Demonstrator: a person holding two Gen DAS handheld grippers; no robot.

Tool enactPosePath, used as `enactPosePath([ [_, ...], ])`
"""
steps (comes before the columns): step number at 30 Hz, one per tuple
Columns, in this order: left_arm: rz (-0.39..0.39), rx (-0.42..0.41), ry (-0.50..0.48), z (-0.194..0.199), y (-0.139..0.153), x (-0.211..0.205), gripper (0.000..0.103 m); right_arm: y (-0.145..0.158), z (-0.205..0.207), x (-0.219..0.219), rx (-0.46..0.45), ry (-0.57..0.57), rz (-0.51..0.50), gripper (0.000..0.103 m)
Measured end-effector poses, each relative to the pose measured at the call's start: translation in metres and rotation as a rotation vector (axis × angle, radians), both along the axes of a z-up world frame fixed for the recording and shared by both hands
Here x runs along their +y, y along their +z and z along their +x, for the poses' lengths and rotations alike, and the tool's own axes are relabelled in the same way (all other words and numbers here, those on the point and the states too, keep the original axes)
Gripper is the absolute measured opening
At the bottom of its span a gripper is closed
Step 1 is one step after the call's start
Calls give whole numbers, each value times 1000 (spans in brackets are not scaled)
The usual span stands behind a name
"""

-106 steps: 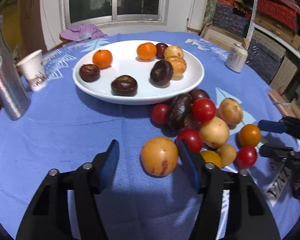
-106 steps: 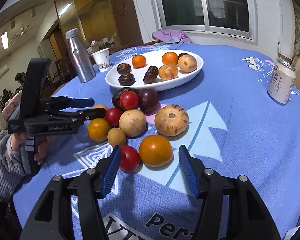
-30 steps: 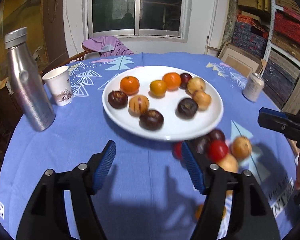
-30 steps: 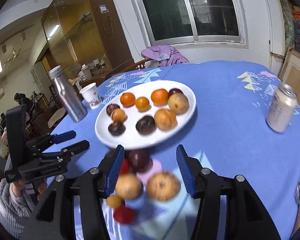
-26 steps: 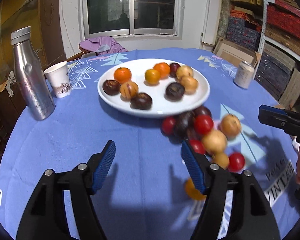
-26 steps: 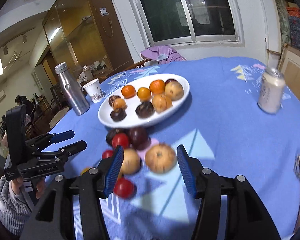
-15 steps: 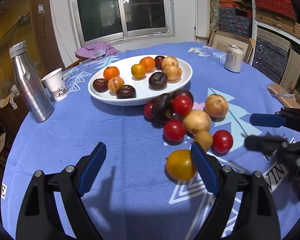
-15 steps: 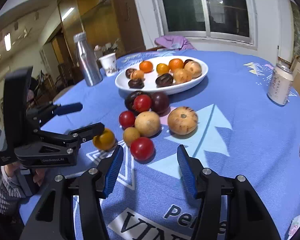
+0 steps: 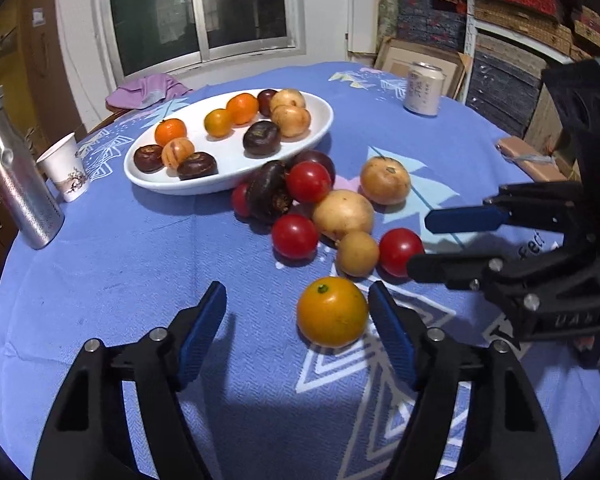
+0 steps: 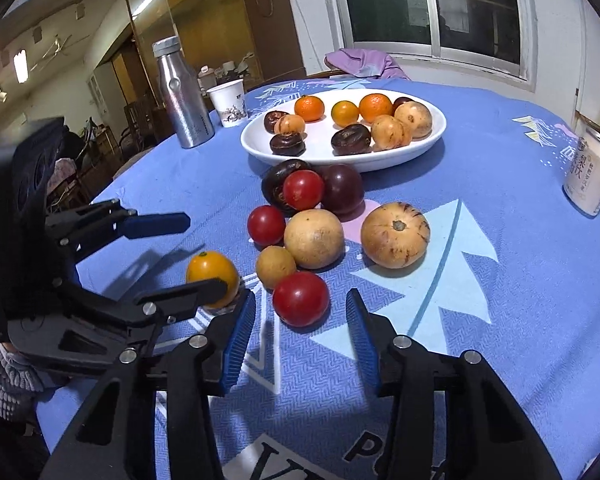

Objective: Organize fruits
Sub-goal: 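Grasp an orange persimmon with the left gripper while the right gripper grasps a red tomato, then carry both fruits over the white plate and open both grippers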

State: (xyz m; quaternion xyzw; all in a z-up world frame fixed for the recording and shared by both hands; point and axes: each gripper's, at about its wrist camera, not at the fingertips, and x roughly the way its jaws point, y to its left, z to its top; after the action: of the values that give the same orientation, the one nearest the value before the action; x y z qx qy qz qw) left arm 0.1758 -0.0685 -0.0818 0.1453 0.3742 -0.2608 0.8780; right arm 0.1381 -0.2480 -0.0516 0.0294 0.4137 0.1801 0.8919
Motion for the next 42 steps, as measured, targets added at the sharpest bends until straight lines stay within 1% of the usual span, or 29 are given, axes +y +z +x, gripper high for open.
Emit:
enactPosePath([
  [3,45,27,-40,1,-10,-13,71,-3,4,1,12,-1,-5,48],
  [5,64,45,-74,1,-14,-21,65,-4,7,4,24,10,-1,47],
  [6,56,48,-84,2,-14,-22,58,-4,8,5,29,14,3,45],
  [7,49,52,-86,3,-14,-22,44,-5,9,6,32,16,6,44],
  [8,39,62,-83,5,-14,-21,40,-5,11,7,34,17,3,44],
  [9,20,74,-84,7,-14,-20,37,-6,12,9,37,18,0,43],
  [11,5,83,-84,8,-15,-18,37,-8,15,10,48,21,6,41],
  [13,7,80,-85,8,-15,-18,37,-9,18,12,53,20,6,39],
  [14,9,79,-85,7,-15,-19,37,-10,18,13,57,25,8,34],
  [15,7,76,-83,6,-14,-18,37,-10,18,13,63,30,13,32],
  [20,-19,39,-35,6,-3,-3,37,-9,13,7,60,24,33,32],
  [23,-22,8,7,17,9,6,37,3,10,-2,14,-3,55,32],
  [26,-36,-32,53,38,30,13,37,27,16,-12,-40,-27,78,32],
  [28,-47,-64,80,58,46,12,37,44,31,-15,-70,-44,73,32],
  [30,-69,-72,104,82,57,10,37,56,53,-16,-81,-53,68,32],
  [33,-66,-94,138,115,62,3,37,62,92,-13,-88,-80,58,32],
  [37,-62,-77,171,155,53,-4,37,53,145,-6,-69,-115,38,32],
  [42,-96,-6,193,191,34,-5,37,35,194,-2,-33,-153,20,32],
])
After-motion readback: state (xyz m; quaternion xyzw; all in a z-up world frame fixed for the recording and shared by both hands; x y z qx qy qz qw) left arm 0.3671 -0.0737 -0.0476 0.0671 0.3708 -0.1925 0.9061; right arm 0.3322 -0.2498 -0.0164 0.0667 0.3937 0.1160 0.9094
